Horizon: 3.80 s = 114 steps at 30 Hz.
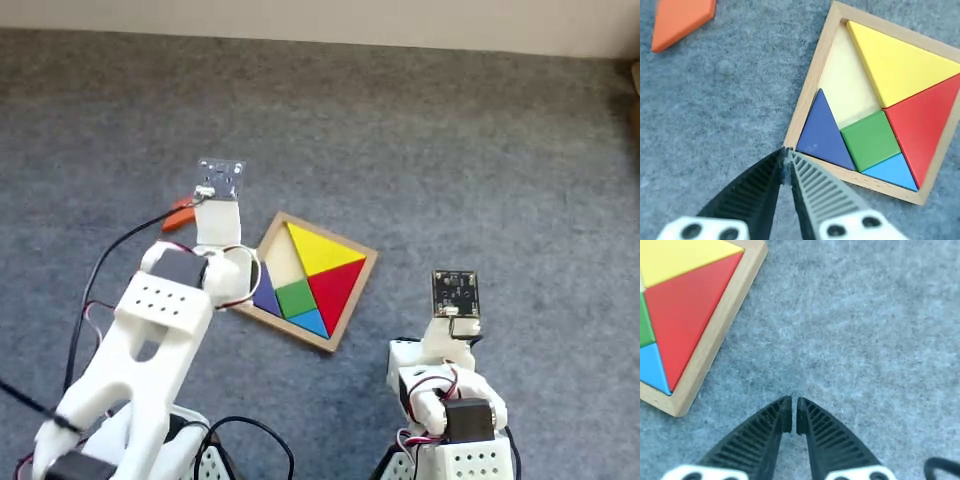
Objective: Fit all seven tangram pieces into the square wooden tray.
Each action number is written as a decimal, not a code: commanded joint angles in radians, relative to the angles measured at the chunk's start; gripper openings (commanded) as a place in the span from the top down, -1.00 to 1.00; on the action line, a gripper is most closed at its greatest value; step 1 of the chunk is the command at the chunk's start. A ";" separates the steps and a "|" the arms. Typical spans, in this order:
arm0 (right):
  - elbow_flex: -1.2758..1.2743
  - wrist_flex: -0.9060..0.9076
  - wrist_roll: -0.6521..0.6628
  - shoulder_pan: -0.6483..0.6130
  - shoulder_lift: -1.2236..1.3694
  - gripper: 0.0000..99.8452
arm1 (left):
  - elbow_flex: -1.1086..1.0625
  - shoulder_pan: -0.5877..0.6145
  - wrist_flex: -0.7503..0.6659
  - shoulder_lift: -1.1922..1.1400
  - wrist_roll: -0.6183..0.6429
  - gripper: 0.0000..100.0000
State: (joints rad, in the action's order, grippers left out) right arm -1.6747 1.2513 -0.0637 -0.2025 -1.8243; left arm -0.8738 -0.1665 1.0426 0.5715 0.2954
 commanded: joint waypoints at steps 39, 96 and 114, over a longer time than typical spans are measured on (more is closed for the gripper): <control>-0.134 0.007 -0.006 0.013 -0.019 0.93 | -0.305 0.094 0.224 1.032 -0.157 0.98; -0.134 0.005 -0.006 0.013 -0.018 0.93 | 0.363 0.348 0.519 0.191 -0.443 0.99; -0.134 0.005 -0.006 0.013 -0.018 0.93 | 0.392 0.466 0.264 0.035 -0.445 0.98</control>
State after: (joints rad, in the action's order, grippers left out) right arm -1.6747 1.2513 -0.0637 -0.2025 -1.8243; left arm -0.4948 0.2539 1.3970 0.6391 -0.1373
